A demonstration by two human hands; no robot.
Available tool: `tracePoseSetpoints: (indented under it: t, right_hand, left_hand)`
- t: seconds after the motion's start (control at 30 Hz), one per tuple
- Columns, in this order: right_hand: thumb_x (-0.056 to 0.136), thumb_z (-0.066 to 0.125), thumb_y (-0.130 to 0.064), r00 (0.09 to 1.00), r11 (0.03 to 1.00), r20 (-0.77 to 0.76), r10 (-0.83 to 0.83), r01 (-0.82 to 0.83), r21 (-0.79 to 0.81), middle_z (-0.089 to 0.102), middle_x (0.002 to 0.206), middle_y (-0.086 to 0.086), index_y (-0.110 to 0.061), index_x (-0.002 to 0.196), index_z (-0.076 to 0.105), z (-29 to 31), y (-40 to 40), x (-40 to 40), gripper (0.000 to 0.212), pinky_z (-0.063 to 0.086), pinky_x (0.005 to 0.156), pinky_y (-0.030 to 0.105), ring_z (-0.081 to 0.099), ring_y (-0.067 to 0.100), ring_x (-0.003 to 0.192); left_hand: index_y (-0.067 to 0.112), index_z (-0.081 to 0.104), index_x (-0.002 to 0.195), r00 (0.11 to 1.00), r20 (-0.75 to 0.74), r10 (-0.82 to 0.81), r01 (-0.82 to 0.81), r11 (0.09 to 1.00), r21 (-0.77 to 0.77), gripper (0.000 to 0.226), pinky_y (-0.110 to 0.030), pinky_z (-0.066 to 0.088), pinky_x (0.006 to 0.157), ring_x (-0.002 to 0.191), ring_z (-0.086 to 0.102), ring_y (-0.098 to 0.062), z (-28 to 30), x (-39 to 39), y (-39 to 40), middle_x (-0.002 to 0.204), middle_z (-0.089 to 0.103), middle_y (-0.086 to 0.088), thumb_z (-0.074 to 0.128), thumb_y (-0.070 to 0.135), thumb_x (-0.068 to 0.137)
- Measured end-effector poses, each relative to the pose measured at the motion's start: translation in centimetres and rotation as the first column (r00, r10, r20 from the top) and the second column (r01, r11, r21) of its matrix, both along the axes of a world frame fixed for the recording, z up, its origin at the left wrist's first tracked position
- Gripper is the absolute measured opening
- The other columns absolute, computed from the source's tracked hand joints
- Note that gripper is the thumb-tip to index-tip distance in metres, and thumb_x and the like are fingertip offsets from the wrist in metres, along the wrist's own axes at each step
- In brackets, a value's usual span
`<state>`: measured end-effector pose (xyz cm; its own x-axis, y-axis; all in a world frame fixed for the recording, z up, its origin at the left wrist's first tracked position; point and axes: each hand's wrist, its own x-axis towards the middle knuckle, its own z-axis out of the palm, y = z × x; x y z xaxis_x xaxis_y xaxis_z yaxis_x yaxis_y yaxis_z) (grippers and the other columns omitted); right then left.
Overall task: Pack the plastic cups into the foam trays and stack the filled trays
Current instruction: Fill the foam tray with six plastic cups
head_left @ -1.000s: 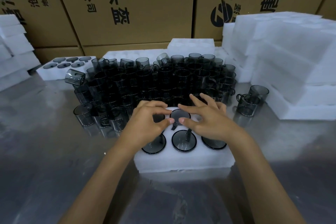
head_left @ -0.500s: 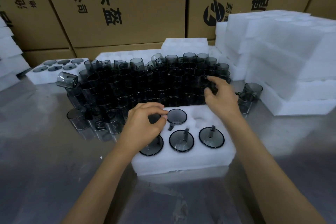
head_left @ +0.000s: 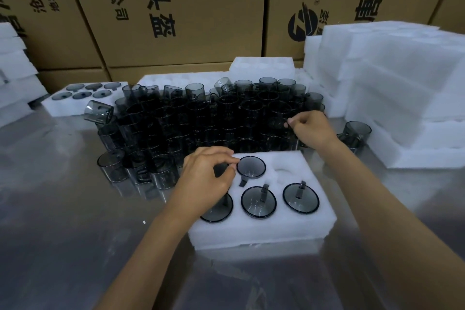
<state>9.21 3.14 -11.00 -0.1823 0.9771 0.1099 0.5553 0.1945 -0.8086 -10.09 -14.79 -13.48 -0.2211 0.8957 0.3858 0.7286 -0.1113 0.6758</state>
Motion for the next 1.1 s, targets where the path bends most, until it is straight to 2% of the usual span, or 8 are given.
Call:
tracePoseSetpoints:
  t: [0.17, 0.33, 0.43, 0.53, 0.7, 0.83, 0.97, 1.1]
  right_hand:
    - [0.103, 0.051, -0.016, 0.991, 0.996, -0.135, 0.008, -0.019, -0.084, 0.062, 0.1, -0.005, -0.012, 0.092, 0.073, 1.0, -1.4, 0.2, 0.024, 0.035, 0.092, 0.02, 0.053, 0.006, 0.099]
    - [0.099, 0.056, -0.014, 0.94, 0.993, -0.323, 0.109, -0.121, -0.015, 0.071, 0.092, -0.009, -0.025, 0.078, 0.072, 2.8, -6.1, 0.2, 0.029, 0.042, 0.076, 0.013, 0.06, 0.001, 0.09]
    - [0.097, 0.064, -0.016, 0.9, 0.952, -0.312, 0.303, -0.301, 0.055, 0.07, 0.105, 0.003, -0.025, 0.08, 0.075, 3.0, -9.6, -0.8, 0.022, 0.05, 0.081, 0.02, 0.064, 0.015, 0.092]
    - [0.093, 0.068, -0.013, 0.856, 0.89, -0.245, 0.456, -0.436, 0.134, 0.065, 0.103, 0.003, -0.02, 0.082, 0.076, 2.7, -12.0, -1.6, 0.015, 0.047, 0.078, 0.014, 0.061, 0.019, 0.095]
    - [0.086, 0.077, -0.011, 0.844, 0.879, -0.247, 0.476, -0.45, 0.156, 0.066, 0.095, -0.003, -0.013, 0.084, 0.078, 2.7, -12.2, -0.9, 0.004, 0.044, 0.077, 0.016, 0.06, 0.009, 0.084]
    - [0.081, 0.081, -0.009, 0.855, 0.897, -0.285, 0.433, -0.376, 0.233, 0.066, 0.09, -0.014, -0.021, 0.09, 0.068, 2.6, -11.8, -0.3, 0.02, 0.046, 0.069, 0.024, 0.062, 0.013, 0.081]
    - [0.088, 0.066, 0.004, 0.812, 0.839, -0.252, 0.527, -0.448, 0.31, 0.06, 0.119, -0.019, -0.032, 0.131, 0.059, 2.0, -11.5, 0.6, 0.057, 0.052, 0.087, 0.026, 0.06, 0.013, 0.107]
    - [0.084, 0.076, -0.007, 0.821, 0.797, -0.129, 0.556, -0.483, 0.363, 0.055, 0.128, -0.021, -0.04, 0.14, 0.051, 1.3, -11.4, 1.3, 0.07, 0.047, 0.089, 0.021, 0.055, 0.011, 0.117]
  left_hand:
    - [0.026, 0.077, 0.102, 1.0, -0.015, 0.001, -0.001, 1.0, -0.022, 0.017, -0.043, 0.032, 0.113, 0.119, 0.048, -0.003, 0.2, 0.0, -0.1, 0.117, 0.064, 0.019, 0.066, 0.019, 0.092]
    - [0.027, 0.07, 0.119, 0.999, 0.015, 0.034, -0.035, 0.99, 0.138, 0.027, -0.024, 0.043, 0.104, 0.115, 0.054, 0.004, 0.8, 0.3, -0.3, 0.117, 0.062, 0.023, 0.064, 0.02, 0.094]
    - [0.037, 0.045, 0.145, 0.98, 0.198, 0.014, -0.052, 0.98, 0.193, 0.058, -0.007, 0.044, 0.093, 0.12, 0.053, 0.008, 1.5, 0.7, -0.5, 0.135, 0.056, 0.022, 0.066, 0.026, 0.093]
    - [0.041, 0.033, 0.151, 0.965, 0.252, -0.072, 0.02, 0.979, 0.204, 0.071, -0.017, 0.043, 0.105, 0.129, 0.048, 0.008, 1.9, 1.1, -0.8, 0.143, 0.05, 0.025, 0.069, 0.026, 0.091]
    - [0.034, 0.048, 0.142, 0.977, 0.2, -0.069, 0.009, 0.959, 0.284, 0.064, -0.014, 0.041, 0.104, 0.127, 0.051, 0.005, 2.1, 1.4, -1.2, 0.134, 0.056, 0.025, 0.074, 0.014, 0.087]
    - [0.033, 0.049, 0.141, 0.984, 0.166, -0.064, 0.012, 0.955, 0.296, 0.064, -0.011, 0.039, 0.104, 0.129, 0.049, 0.004, 2.2, 1.6, -1.4, 0.135, 0.058, 0.018, 0.072, 0.008, 0.088]
    - [0.038, 0.046, 0.144, 0.983, 0.106, -0.148, 0.117, 0.958, 0.262, 0.066, -0.019, 0.039, 0.11, 0.133, 0.045, 0.004, 2.6, 1.5, -1.5, 0.141, 0.052, 0.024, 0.069, 0.006, 0.09]
    - [0.038, 0.043, 0.143, 0.945, 0.171, -0.28, 0.25, 0.952, 0.177, 0.067, -0.015, 0.041, 0.105, 0.128, 0.05, 0.005, 2.8, 2.3, -1.4, 0.135, 0.056, 0.028, 0.069, 0.006, 0.091]
